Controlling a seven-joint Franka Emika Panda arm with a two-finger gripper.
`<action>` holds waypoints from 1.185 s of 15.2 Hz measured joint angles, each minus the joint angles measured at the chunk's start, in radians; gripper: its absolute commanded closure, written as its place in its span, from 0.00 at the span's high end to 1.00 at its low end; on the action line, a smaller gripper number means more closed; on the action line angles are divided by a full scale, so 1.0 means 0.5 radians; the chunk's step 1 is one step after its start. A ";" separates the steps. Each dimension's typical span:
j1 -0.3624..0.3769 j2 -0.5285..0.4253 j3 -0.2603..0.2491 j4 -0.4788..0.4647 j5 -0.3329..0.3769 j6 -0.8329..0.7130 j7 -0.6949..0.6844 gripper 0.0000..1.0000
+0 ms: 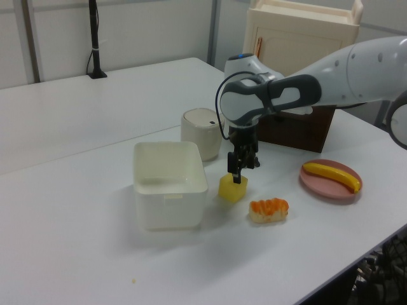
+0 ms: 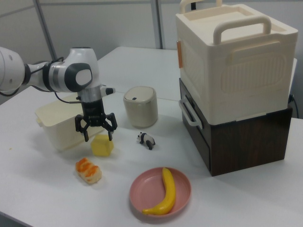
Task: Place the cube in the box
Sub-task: 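Lift the yellow cube and carry it over the cream box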
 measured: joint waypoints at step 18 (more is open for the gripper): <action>-0.053 -0.206 -0.052 0.412 0.270 -0.468 -0.210 0.25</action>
